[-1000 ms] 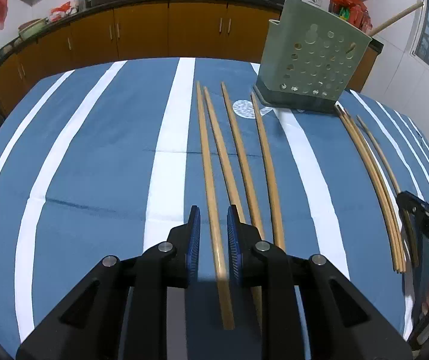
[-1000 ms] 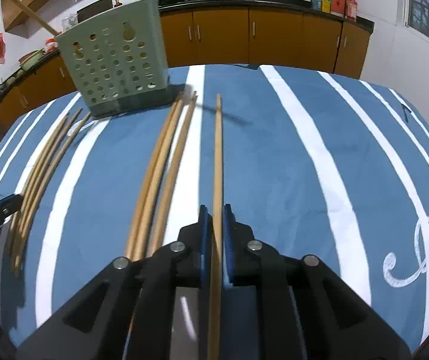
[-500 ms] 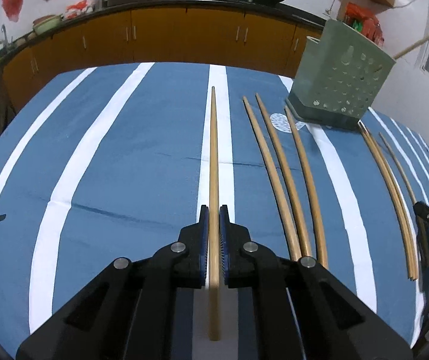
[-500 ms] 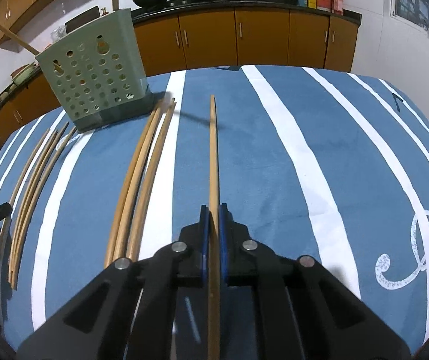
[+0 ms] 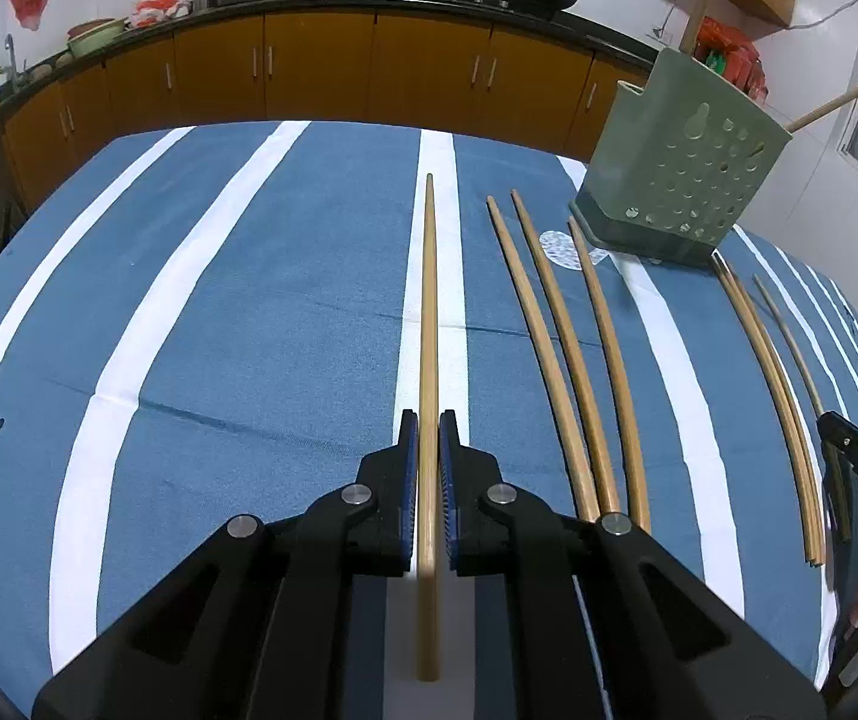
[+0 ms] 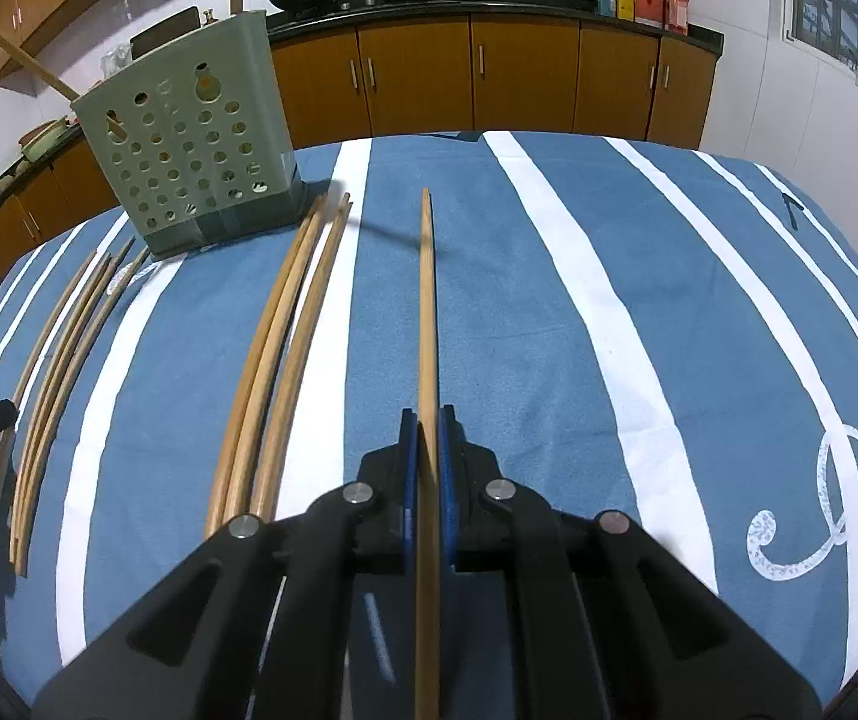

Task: Organize utensils
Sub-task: 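Return the left tool to grasp a chopstick while the right tool grasps another, then raise both held chopsticks upright and release them into the green holder, then close the left tool on another chopstick while the right tool grasps one too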

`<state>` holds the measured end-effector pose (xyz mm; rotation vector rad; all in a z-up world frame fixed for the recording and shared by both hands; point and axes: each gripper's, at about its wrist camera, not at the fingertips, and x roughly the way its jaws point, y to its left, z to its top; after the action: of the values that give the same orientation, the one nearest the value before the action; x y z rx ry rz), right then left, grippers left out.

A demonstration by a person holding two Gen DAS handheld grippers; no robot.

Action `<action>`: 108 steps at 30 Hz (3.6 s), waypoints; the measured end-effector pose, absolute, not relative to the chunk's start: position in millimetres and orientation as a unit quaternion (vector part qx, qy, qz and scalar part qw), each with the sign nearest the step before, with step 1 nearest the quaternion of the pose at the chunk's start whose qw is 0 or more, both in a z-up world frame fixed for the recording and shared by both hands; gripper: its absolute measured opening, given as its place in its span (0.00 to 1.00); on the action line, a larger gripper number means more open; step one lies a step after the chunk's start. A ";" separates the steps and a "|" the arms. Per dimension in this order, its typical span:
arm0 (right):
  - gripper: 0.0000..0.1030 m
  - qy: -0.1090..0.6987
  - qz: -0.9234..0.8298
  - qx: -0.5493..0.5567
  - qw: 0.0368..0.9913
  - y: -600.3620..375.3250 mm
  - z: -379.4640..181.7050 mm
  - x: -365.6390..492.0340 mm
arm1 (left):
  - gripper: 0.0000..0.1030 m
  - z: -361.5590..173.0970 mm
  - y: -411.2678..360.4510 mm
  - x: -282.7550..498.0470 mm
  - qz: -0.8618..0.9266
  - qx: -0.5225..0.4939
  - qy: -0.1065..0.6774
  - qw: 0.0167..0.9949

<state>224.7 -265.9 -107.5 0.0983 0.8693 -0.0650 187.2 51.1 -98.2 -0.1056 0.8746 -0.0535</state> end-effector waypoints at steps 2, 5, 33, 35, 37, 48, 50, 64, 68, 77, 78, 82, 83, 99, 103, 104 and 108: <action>0.08 0.421 -0.031 0.047 0.905 -266.0 -107.4 224.7 | 0.08 -98.4 51.8 187.1 -0.026 -0.052 0.423 0.904; 0.08 0.421 -0.032 0.047 0.905 -265.7 -107.5 224.8 | 0.08 -98.4 51.9 187.1 -0.026 -0.052 0.423 0.904; 0.08 0.403 -0.023 0.066 0.913 -271.1 -92.0 197.5 | 0.07 -94.5 52.8 174.7 -0.035 -0.051 0.424 0.903; 0.07 0.377 -0.023 0.063 0.924 -272.0 -74.9 193.4 | 0.07 -81.7 54.5 171.1 -0.035 -0.053 0.408 0.911; 0.08 0.351 -0.022 0.060 0.934 -272.7 -55.9 189.6 | 0.07 -64.6 56.6 167.6 -0.037 -0.054 0.387 0.920; 0.07 0.235 -0.024 0.060 0.970 -276.1 19.1 182.6 | 0.07 22.8 70.8 165.7 -0.031 -0.069 0.278 0.957; 0.07 0.222 -0.024 0.062 0.973 -277.4 28.3 183.5 | 0.07 32.6 72.2 169.1 -0.030 -0.071 0.269 0.960; 0.07 0.155 0.086 0.131 0.975 -282.9 117.3 186.2 | 0.07 107.2 35.2 166.0 -0.129 -0.056 0.223 0.964; 0.07 0.140 0.094 0.130 0.977 -276.1 128.0 188.7 | 0.07 121.4 16.3 167.2 -0.146 -0.053 0.198 0.968; 0.07 0.107 0.079 0.095 0.986 -247.5 142.0 222.4 | 0.07 151.3 -9.5 189.0 -0.136 -0.077 0.120 0.980; 0.07 0.110 0.078 0.092 0.987 -244.6 139.9 227.5 | 0.07 149.3 -14.2 194.2 -0.135 -0.069 0.119 0.981; 0.07 0.141 0.075 0.088 0.983 -237.3 123.9 255.2 | 0.07 131.0 -25.8 210.7 -0.126 -0.056 0.128 0.982; 0.07 0.146 0.074 0.087 0.983 -235.8 121.0 260.0 | 0.07 126.0 -27.6 214.3 -0.122 -0.052 0.129 0.983; 0.19 0.156 0.067 0.089 0.981 -235.4 112.4 260.1 | 0.31 108.2 -17.6 225.6 -0.108 -0.068 0.163 0.978; 0.21 0.141 0.066 0.093 0.983 -245.6 116.9 233.0 | 0.31 116.2 -9.2 214.7 -0.102 -0.079 0.154 0.980; 0.21 0.142 0.063 0.093 0.983 -248.8 115.0 226.5 | 0.31 117.4 -5.5 209.6 -0.100 -0.081 0.152 0.980; 0.23 0.177 0.042 0.097 0.979 -262.9 86.1 209.0 | 0.31 111.0 11.1 191.4 -0.080 -0.083 0.166 0.980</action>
<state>209.0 -262.9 86.1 0.1946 0.3555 0.0841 191.4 11.1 111.0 -0.1662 0.3334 -0.1601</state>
